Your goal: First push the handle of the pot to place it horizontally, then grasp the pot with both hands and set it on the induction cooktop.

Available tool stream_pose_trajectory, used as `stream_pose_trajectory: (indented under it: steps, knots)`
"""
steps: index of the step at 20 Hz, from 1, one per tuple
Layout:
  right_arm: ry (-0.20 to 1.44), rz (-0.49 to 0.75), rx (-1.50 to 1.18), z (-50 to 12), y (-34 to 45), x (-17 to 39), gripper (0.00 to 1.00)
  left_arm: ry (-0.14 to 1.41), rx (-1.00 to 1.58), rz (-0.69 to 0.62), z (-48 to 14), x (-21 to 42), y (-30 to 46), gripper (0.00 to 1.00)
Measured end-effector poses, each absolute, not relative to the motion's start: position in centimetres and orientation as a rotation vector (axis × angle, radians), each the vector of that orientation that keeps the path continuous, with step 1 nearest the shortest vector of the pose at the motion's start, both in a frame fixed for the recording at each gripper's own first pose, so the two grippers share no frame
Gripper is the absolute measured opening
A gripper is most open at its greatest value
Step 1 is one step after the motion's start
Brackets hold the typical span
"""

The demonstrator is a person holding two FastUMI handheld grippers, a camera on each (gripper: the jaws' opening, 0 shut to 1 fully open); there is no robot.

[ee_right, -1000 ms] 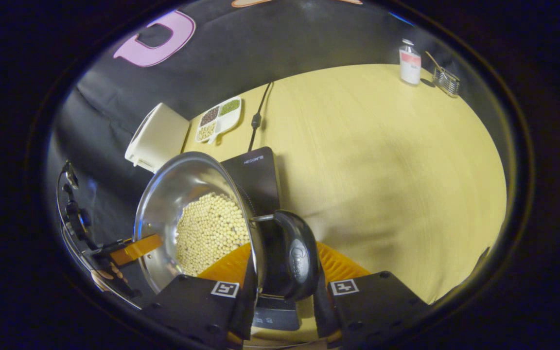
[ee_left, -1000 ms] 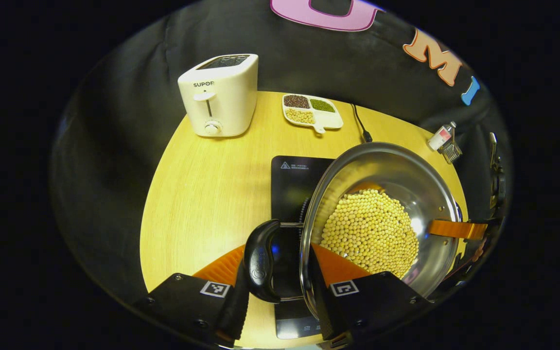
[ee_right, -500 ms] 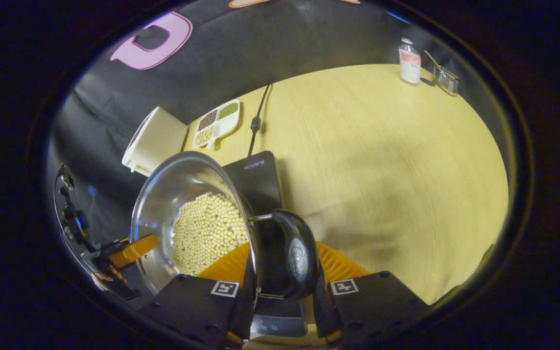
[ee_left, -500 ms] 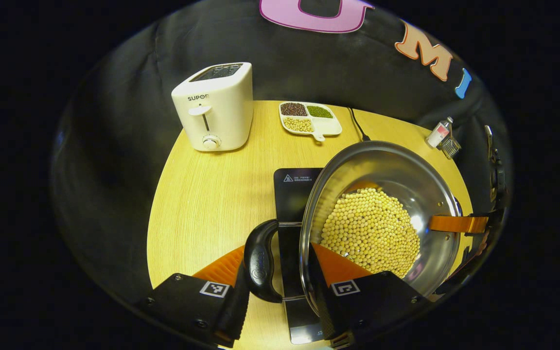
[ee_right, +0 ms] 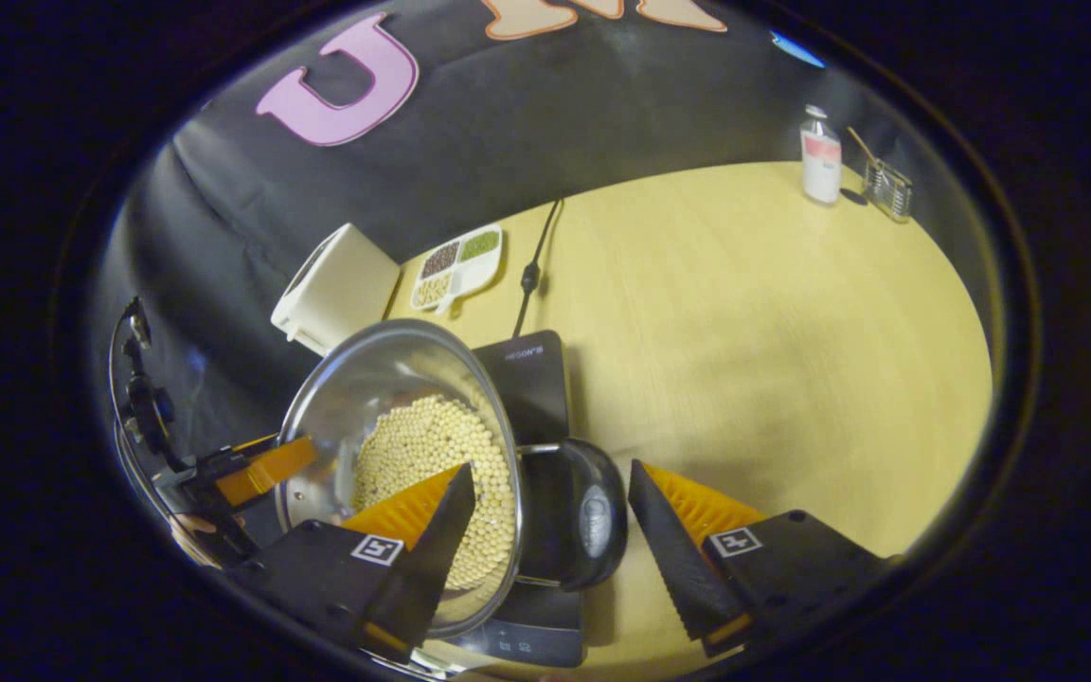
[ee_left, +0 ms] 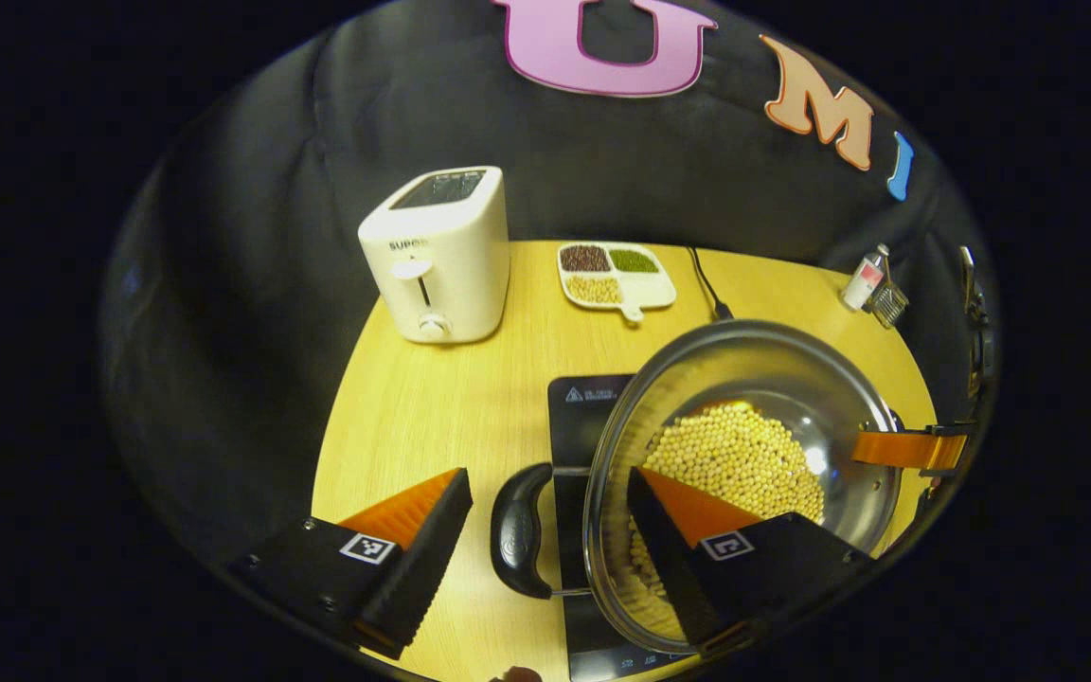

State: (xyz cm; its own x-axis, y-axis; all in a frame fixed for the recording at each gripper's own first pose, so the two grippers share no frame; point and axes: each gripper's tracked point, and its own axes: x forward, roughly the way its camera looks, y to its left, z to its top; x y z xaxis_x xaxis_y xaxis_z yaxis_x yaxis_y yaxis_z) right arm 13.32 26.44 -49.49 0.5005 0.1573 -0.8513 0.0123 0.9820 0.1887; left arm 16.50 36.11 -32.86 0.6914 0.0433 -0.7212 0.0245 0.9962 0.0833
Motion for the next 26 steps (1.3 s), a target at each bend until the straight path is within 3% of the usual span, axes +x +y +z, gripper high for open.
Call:
stream_pose_trajectory:
  steps: [1, 2, 5, 6, 11, 17, 18, 19, 24, 26]
  knots:
    - [1.009, 0.085, 0.176, -48.6, 25.8, 13.7, 0.92, 0.780, 0.104, 0.014, -32.1, 16.7, 36.0, 0.99]
    - [0.968, 0.077, 0.172, -47.6, 25.0, 14.2, 1.00, 0.748, 0.106, 0.019, -31.1, 16.8, 35.7, 0.97]
    - [0.844, 0.059, 0.160, -43.7, 22.5, 15.3, 1.00, 0.661, 0.092, 0.049, -28.2, 16.8, 34.2, 0.97]
    - [0.807, 0.047, 0.150, -42.5, 21.5, 15.4, 0.92, 0.630, 0.086, 0.050, -27.2, 16.6, 33.5, 0.97]
    - [0.646, 0.023, 0.083, -35.9, 16.8, 14.5, 0.92, 0.456, 0.097, 0.093, -20.8, 15.0, 29.5, 0.97]
    - [0.442, 0.143, 0.025, -25.8, 14.0, 12.2, 0.92, 0.237, 0.097, 0.162, -12.8, 10.5, 20.4, 0.96]
    - [0.419, 0.169, 0.016, -24.2, 13.5, 11.5, 1.00, 0.203, 0.090, 0.178, -11.8, 9.6, 18.9, 0.94]
    - [0.395, 0.190, 0.004, -22.5, 12.8, 10.8, 0.92, 0.166, 0.078, 0.196, -10.9, 8.8, 17.2, 0.96]
    - [0.237, 0.282, -0.057, -14.6, 9.3, 7.5, 0.92, 0.028, 0.021, 0.249, -6.7, 4.2, 10.1, 0.93]
    - [0.196, 0.308, -0.062, -12.6, 8.0, 5.6, 0.92, -0.003, 0.029, 0.263, -5.5, 2.6, 8.3, 0.96]
